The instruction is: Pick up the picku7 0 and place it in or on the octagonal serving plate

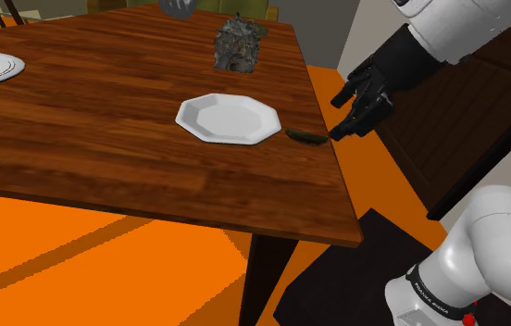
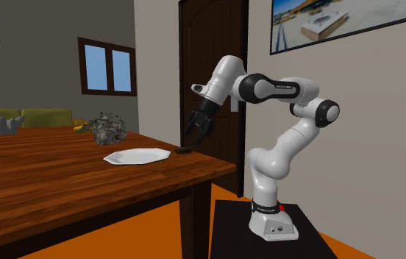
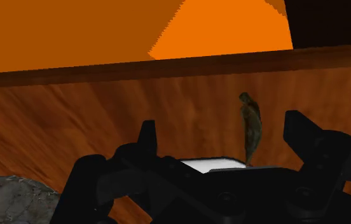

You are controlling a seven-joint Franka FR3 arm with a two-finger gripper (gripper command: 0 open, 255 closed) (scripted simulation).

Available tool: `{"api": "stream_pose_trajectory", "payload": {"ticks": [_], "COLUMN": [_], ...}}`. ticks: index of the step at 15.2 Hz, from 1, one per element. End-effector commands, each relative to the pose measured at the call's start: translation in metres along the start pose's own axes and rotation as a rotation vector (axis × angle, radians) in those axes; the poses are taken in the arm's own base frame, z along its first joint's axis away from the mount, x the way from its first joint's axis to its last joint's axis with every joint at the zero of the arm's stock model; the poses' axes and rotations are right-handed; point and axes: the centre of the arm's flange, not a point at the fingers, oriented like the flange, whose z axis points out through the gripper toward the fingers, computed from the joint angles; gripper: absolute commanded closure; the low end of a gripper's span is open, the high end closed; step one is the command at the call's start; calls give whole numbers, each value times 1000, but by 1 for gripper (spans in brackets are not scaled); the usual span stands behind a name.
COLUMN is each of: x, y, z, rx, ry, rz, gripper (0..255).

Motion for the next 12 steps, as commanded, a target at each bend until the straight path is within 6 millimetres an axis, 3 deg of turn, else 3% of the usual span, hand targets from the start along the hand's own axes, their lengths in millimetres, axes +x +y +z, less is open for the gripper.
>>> {"api": "stream_pose_trajectory", "payload": {"ticks": [1,2,9,12], "x": [0,-1,3,3], "y": [-27,-38,-37,-37], "z": [-8,-10,27,30], "rx": [-20,-29,-29,-29], "ry": [65,92,92,92], "rz": [-97,-137,-137,-137], "gripper": [0,0,0,0]}}
